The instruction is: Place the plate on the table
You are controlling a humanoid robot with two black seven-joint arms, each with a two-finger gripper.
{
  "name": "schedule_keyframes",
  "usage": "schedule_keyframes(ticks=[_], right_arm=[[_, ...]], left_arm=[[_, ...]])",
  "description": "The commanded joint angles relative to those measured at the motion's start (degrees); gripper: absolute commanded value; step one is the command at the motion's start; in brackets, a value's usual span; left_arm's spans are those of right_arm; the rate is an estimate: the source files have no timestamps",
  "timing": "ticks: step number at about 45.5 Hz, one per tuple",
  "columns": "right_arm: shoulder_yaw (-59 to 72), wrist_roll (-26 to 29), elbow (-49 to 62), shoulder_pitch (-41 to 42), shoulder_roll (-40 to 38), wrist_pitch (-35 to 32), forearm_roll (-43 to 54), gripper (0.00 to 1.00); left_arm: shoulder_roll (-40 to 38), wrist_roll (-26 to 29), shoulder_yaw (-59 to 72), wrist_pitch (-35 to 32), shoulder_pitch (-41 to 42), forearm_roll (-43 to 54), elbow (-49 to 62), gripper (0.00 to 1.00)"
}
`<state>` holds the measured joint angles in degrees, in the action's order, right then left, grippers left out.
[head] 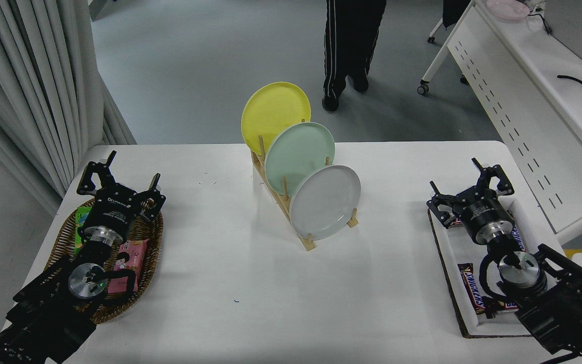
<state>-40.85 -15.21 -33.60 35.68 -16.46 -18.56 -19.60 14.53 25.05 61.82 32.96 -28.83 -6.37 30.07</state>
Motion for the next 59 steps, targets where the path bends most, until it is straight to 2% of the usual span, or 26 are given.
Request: schedule_keyframes(ticks=[1,10,14,17,36,42,50,59], right_arm=[[0.6,0.1,0.2,1.1,-0.3,0.3,0.1,1.00],[0.9,0.4,0.1,3.2,-1.0,1.9,0.3,1.00],[2.3,0.4,-0.2,3.5,-1.5,5.2,0.4,1.00],[6.5,0.4,-0.6,5.0,-1.8,6.8,0.2,1.00],[33.3,0.4,-1.4,17.1,-5.2,6.8,0.3,1.00],[44.3,0.4,-5.8,22.7,-9.2,6.7,2.0,1.00],[50.5,0.4,-13.1,27.0,-14.7,6.7,5.3,1.00],[56.7,0.4,-20.6,33.2,-16.8,6.6,7.4,1.00]], left_arm=[[0.1,0.0,0.0,0.0,0.0,0.0,0.0,1.00],[0.1,0.0,0.0,0.0,0.0,0.0,0.0,1.00],[0.0,0.0,0.0,0.0,0.0,0.0,0.0,1.00],[0.1,0.0,0.0,0.0,0.0,0.0,0.0,1.00],[0.0,0.0,0.0,0.0,0.0,0.0,0.0,1.00],[0.0,0.0,0.0,0.0,0.0,0.0,0.0,1.00],[0.1,0.0,0.0,0.0,0.0,0.0,0.0,1.00],[0.1,0.0,0.0,0.0,0.0,0.0,0.0,1.00]])
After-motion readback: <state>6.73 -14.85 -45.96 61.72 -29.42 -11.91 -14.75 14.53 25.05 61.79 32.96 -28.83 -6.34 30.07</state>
